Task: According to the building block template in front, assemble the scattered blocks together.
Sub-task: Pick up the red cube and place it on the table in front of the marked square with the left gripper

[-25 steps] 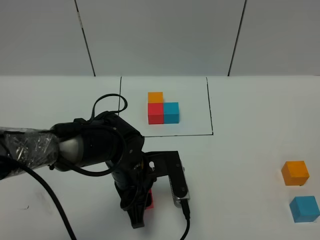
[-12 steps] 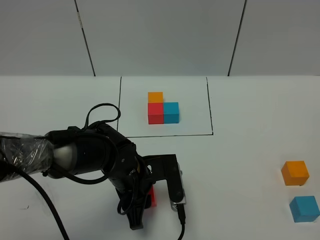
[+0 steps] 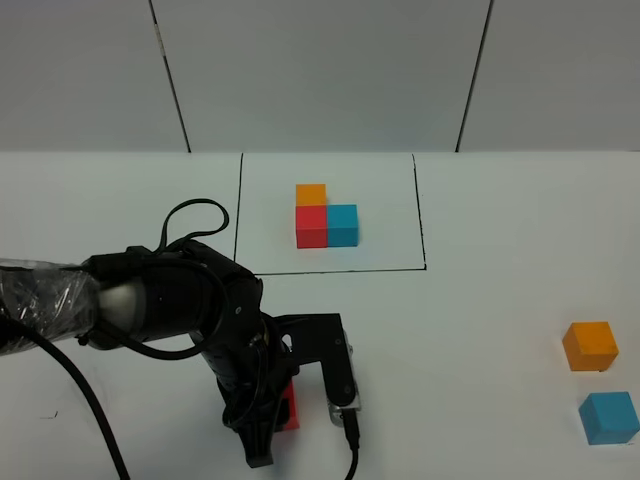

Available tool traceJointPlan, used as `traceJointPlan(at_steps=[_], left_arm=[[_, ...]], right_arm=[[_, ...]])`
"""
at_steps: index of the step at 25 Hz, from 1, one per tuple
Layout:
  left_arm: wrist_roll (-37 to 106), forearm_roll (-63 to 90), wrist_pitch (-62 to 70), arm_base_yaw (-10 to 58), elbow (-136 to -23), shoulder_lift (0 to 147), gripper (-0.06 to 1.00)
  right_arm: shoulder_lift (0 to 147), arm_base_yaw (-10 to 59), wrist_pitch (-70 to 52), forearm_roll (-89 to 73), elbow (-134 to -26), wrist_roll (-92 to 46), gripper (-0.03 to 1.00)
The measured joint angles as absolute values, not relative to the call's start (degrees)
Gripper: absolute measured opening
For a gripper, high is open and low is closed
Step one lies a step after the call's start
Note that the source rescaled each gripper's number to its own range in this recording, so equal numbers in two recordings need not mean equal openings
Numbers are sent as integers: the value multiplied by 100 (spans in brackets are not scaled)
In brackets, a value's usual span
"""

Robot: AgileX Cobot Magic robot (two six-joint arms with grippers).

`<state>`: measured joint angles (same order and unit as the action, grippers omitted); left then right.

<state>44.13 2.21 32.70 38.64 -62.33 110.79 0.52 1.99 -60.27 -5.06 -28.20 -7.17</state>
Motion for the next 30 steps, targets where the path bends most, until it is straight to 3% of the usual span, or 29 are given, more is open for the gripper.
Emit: traceJointPlan(at_steps=[26, 28, 30], left_arm=[[4689, 277, 3360, 3762, -6265, 11315, 0], [4696, 277, 3361, 3762, -6265, 11331, 9], [4683, 277, 3414, 3762, -6238, 11404, 35]], right_arm=[[52, 199, -6027, -506, -2820, -717, 54], [52, 199, -6027, -506, -2820, -717, 54], [52, 199, -6027, -506, -2820, -717, 54]])
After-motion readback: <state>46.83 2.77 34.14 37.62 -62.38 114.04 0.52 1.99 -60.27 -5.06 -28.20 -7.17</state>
